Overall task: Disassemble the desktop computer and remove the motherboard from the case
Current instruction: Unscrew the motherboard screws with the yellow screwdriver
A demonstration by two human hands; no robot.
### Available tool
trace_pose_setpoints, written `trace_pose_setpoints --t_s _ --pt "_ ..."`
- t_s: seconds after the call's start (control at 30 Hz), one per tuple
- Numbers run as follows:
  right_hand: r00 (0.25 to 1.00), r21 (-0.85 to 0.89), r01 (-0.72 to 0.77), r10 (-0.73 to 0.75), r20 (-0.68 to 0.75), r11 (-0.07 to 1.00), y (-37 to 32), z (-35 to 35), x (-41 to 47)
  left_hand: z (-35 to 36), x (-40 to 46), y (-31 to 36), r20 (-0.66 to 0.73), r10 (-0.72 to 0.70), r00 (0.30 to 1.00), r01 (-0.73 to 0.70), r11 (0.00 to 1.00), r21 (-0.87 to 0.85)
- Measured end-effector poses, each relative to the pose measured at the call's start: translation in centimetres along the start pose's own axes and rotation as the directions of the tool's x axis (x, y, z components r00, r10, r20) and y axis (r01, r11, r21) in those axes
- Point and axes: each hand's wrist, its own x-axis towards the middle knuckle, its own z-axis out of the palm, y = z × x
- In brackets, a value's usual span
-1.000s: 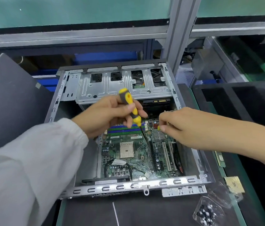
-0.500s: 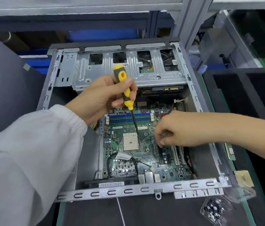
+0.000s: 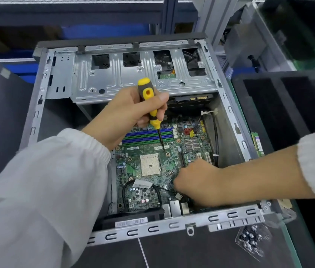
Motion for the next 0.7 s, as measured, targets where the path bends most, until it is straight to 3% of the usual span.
trace_pose_setpoints --t_s 0.3,0.43,0.53,0.6,0.7 --pt "0.996 0.031 0.08 -0.081 0.029 0.996 -1.0 0.4 0.7 -0.3 -0.2 -0.1 -0.003 0.019 1.0 -0.019 1.0 0.021" --pt "0.997 0.105 0.018 -0.026 0.072 0.994 -0.8 0.1 0.5 -0.3 -0.2 0.0 -0.004 0.016 1.0 -0.016 1.0 0.01" --pt "0.986 0.305 -0.099 0.051 0.16 0.947 0.1 -1.5 -0.1 -0.5 -0.2 -0.1 0.006 0.015 1.0 -0.016 1.0 0.025" --pt "0.973 0.604 -0.168 0.031 0.231 0.779 1.8 -2.8 -1.2 -0.5 -0.3 -0.1 0.02 0.017 1.0 -0.017 1.0 0.024" --pt "0.943 0.94 -0.258 -0.155 0.296 0.224 4.7 -4.9 -3.3 -0.5 -0.5 -0.1 0.051 0.017 0.999 -0.019 0.999 0.036"
